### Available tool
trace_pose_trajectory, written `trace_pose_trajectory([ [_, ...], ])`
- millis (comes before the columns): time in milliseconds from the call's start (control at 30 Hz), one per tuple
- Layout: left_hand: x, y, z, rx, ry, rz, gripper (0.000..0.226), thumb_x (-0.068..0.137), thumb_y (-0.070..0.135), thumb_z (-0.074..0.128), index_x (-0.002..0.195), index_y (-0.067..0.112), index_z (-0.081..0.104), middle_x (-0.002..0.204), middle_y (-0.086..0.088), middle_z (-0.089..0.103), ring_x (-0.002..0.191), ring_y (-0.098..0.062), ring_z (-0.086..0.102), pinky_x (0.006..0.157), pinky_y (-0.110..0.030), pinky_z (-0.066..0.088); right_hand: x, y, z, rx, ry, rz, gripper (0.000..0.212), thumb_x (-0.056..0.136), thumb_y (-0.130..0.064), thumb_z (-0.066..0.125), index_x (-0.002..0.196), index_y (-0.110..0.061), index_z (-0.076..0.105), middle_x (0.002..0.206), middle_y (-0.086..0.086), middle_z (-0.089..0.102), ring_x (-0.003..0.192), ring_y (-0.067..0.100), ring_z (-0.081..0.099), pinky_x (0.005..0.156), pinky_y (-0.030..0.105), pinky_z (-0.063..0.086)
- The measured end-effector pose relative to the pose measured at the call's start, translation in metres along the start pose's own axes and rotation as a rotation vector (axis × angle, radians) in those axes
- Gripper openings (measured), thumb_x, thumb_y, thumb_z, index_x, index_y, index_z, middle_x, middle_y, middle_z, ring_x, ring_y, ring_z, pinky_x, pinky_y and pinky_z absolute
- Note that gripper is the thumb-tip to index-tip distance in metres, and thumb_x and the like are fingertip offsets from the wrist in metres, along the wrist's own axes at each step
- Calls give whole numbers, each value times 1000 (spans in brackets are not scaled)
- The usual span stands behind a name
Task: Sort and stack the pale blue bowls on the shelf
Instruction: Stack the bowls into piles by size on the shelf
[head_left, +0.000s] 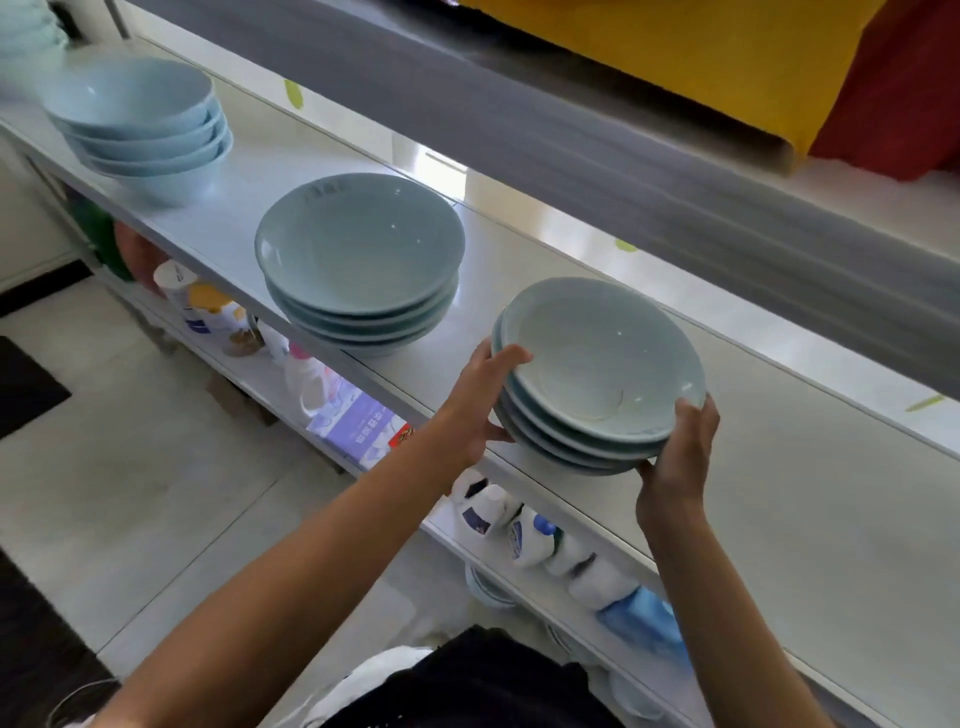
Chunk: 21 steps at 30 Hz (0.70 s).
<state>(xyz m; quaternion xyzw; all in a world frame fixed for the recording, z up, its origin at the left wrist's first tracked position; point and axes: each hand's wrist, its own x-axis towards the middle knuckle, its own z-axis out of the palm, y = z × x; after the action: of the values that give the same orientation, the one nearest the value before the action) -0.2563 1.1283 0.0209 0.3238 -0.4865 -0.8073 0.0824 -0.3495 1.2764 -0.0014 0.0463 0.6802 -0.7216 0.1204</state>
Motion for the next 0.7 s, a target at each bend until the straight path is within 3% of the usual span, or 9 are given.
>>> trace_pose_trajectory([
  [167,-3,10,-24,-84,105,24,37,90,30,53,126,25,46,101,-2,54,88,-21,53,69,-37,52,-10,7,33,-32,-73,-7,52,79,-44,40,131,-44,35,128,-6,50,117,17,50,106,48,41],
  [267,-6,15,-32,-140,147,33,31,91,31,53,120,21,48,93,-1,55,82,-18,53,64,-32,48,-10,9,46,-25,-84,-2,47,92,-38,38,138,-38,30,129,-2,48,112,17,49,105,45,42],
  [500,-7,10,-40,-187,144,96,36,93,38,50,126,22,48,102,1,56,93,-16,52,67,-34,49,-15,11,58,-62,-74,-24,47,99,-31,31,146,-30,22,126,-2,42,110,17,45,95,33,41],
  [700,-7,10,-40,-182,128,111,39,94,39,49,130,24,45,105,1,55,97,-17,52,66,-34,51,-14,12,59,-89,-58,-14,48,98,-34,31,145,-33,22,137,2,42,113,18,45,103,41,42],
])
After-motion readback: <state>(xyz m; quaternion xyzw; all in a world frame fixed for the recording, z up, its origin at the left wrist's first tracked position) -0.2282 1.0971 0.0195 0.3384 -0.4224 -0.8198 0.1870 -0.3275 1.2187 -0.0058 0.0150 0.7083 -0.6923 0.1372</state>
